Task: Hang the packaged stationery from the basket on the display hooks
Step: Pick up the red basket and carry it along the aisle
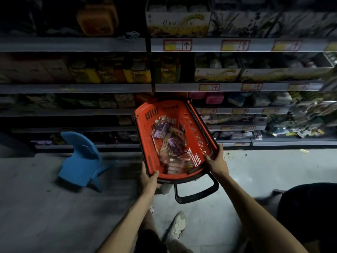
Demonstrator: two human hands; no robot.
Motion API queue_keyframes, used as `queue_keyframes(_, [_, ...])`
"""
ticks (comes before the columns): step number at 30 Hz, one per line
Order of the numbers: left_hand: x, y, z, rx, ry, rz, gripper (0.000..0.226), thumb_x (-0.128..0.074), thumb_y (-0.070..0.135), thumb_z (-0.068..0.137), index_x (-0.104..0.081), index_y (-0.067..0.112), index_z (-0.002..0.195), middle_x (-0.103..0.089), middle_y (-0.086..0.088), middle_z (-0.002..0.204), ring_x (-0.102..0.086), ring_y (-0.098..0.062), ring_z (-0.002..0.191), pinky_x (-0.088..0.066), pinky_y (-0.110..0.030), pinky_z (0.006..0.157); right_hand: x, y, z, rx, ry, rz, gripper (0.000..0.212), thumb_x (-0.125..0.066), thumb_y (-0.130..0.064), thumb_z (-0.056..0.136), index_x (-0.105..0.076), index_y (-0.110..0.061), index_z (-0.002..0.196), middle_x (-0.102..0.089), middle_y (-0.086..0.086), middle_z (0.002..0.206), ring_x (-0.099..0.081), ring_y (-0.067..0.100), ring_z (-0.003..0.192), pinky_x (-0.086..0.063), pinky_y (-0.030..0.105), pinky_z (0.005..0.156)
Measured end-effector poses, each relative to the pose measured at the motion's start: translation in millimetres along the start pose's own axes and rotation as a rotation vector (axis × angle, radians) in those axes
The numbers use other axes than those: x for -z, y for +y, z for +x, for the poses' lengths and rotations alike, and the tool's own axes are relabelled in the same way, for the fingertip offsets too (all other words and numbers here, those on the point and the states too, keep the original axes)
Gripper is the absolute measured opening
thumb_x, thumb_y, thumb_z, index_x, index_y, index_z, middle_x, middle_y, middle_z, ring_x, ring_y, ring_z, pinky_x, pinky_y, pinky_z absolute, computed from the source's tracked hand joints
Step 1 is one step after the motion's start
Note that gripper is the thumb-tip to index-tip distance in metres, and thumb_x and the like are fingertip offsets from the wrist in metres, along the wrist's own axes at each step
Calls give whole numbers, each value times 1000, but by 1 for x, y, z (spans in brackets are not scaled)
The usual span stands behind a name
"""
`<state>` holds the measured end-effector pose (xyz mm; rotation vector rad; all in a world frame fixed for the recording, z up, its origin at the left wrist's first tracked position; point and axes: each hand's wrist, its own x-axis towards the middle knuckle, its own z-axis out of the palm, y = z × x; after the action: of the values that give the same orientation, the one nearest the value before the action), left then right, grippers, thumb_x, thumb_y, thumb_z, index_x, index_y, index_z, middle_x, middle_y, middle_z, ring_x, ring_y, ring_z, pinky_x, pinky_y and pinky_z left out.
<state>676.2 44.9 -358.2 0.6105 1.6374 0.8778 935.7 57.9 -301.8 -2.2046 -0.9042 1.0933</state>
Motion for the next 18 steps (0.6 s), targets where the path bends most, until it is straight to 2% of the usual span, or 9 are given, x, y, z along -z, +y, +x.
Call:
queue_keyframes(1, [0, 1, 2, 3, 13, 21, 80, -61, -3, 101, -27, 29, 166, -50, -2, 143, -59, -30, 119, -64, -38, 54, -7, 1, -4, -22, 3, 67, 80, -63, -48, 96, -13, -44, 158, -60, 7, 141, -65, 38, 117, -56, 56, 98])
queue_keyframes(3, [6, 5, 10, -35, 82, 94, 79, -61, 1, 101, -27, 34, 164, -50, -4, 148, -59, -32, 125, -64, -58, 80, -21, -1, -14, -37, 51, 134, 77, -59, -42, 101, -8, -42, 160, -60, 9, 143, -63, 42, 120, -50, 57, 105])
queue_keyframes(5, [15, 5, 30, -99, 126, 181, 73, -60, 4, 100, -34, 33, 162, -55, -14, 151, -60, -36, 131, -53, -60, 105, -34, 0, -21, -48, 80, 171, 74, -59, -43, 101, -11, -42, 158, -62, 13, 141, -63, 42, 120, -48, 57, 107])
queue_keyframes(6, [19, 7, 37, -103, 125, 194, 69, -59, 4, 100, -39, 31, 161, -59, -15, 146, -62, -35, 127, -53, -59, 106, -39, 0, -23, -53, 79, 195, 75, -60, -44, 100, -11, -42, 157, -63, 13, 140, -64, 42, 120, -48, 57, 107])
queue_keyframes(9, [27, 13, 40, -88, 84, 206, 64, -57, 5, 104, -42, 32, 159, -66, -9, 132, -72, -24, 92, -65, -57, 79, -44, 3, -24, -76, 84, 221, 75, -63, -43, 99, -14, -42, 156, -63, 13, 139, -64, 41, 120, -49, 55, 108])
queue_keyframes(10, [29, 12, 38, -81, 72, 214, 64, -56, 6, 105, -40, 33, 160, -66, -8, 131, -72, -21, 87, -66, -54, 72, -43, 2, -26, -84, 85, 221, 75, -63, -43, 98, -15, -42, 155, -63, 13, 139, -63, 41, 120, -48, 55, 108])
queue_keyframes(15, [20, 14, 30, -90, 69, 225, 63, -53, 11, 108, -33, 32, 164, -60, -6, 140, -69, -30, 107, -62, -29, 50, -34, 1, -14, -112, 15, 199, 78, -65, -43, 98, -12, -38, 156, -60, 15, 141, -61, 43, 123, -46, 58, 109])
queue_keyframes(17, [16, 17, 24, -74, 61, 218, 63, -52, 10, 108, -32, 32, 164, -59, -2, 137, -67, -29, 108, -64, -33, 55, -30, 2, -11, -132, -2, 188, 79, -66, -42, 98, -13, -38, 156, -59, 15, 142, -60, 43, 123, -45, 59, 109])
queue_keyframes(18, [16, 17, 22, -68, 51, 204, 64, -53, 9, 108, -33, 33, 164, -59, -1, 138, -67, -29, 111, -67, -42, 64, -28, 4, -10, -135, 1, 192, 79, -66, -43, 97, -13, -38, 156, -59, 15, 143, -60, 43, 124, -45, 60, 109])
